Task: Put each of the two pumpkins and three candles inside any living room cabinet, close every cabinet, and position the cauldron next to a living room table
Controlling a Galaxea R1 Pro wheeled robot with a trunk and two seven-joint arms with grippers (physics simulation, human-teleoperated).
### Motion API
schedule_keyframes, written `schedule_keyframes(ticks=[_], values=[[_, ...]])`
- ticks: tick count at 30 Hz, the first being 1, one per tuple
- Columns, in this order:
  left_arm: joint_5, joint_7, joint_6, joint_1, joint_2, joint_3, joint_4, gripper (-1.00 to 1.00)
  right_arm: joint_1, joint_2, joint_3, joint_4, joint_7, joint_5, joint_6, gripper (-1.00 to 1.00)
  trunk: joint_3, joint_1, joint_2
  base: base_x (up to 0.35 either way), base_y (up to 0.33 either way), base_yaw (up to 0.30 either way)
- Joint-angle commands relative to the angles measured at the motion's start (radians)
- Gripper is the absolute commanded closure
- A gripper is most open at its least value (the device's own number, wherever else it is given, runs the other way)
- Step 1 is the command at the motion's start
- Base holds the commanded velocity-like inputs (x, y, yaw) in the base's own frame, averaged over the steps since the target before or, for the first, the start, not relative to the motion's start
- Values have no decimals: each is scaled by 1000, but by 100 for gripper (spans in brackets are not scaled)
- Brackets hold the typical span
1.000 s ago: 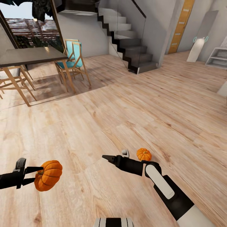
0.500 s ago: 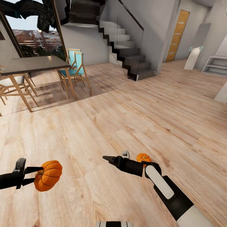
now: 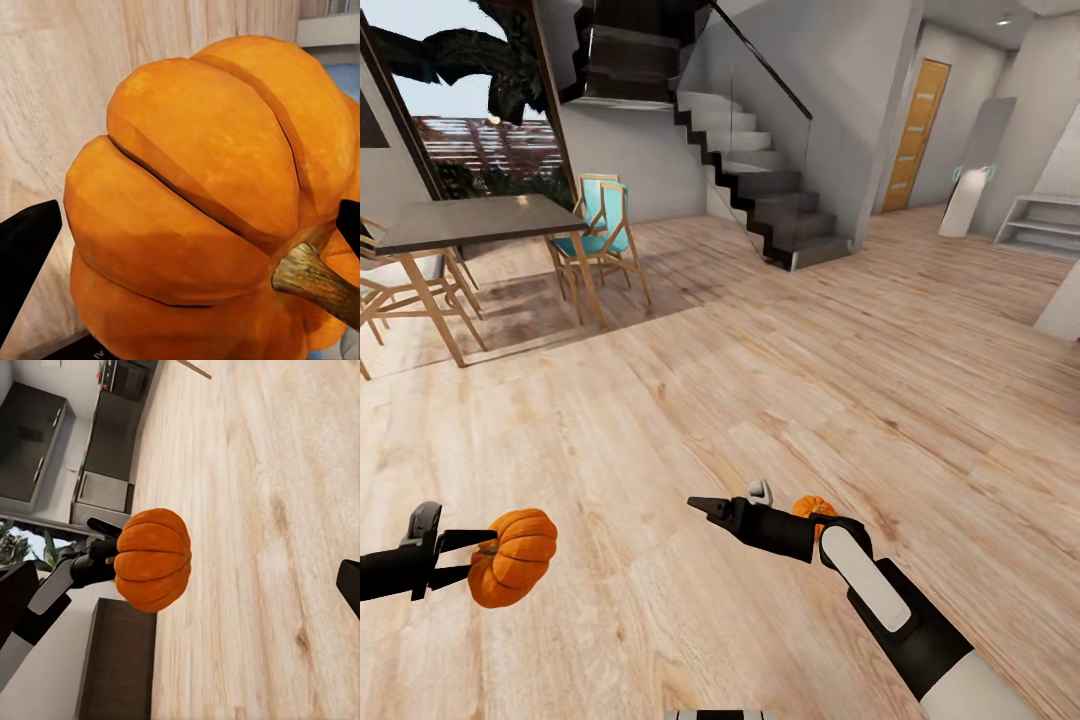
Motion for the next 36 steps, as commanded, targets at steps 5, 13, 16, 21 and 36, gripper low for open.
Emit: schedule_keyframes(ticks=[5, 13, 16, 21, 36], values=[[5, -21, 3, -2, 1, -6, 4, 100, -1, -1, 2, 0, 1, 0, 1, -100, -1, 0, 0, 1, 5, 0], [3, -30, 3, -2, 1, -5, 40, 100, -1, -1, 1, 1, 0, 0, 2, -100, -1, 0, 0, 120, 191, 0], [2, -31, 3, -2, 1, -5, 42, 100, -1, -1, 1, 1, -2, 0, 4, -100, -1, 0, 0, 190, 244, 0], [2, -31, 3, -2, 1, -5, 44, 100, -1, -1, 0, 0, -6, -7, 8, -100, -1, 0, 0, 224, 228, 0], [3, -31, 3, -2, 1, -5, 44, 100, -1, -2, 1, 6, -7, -92, 3, -100, -12, 0, 0, 153, 84, -41]])
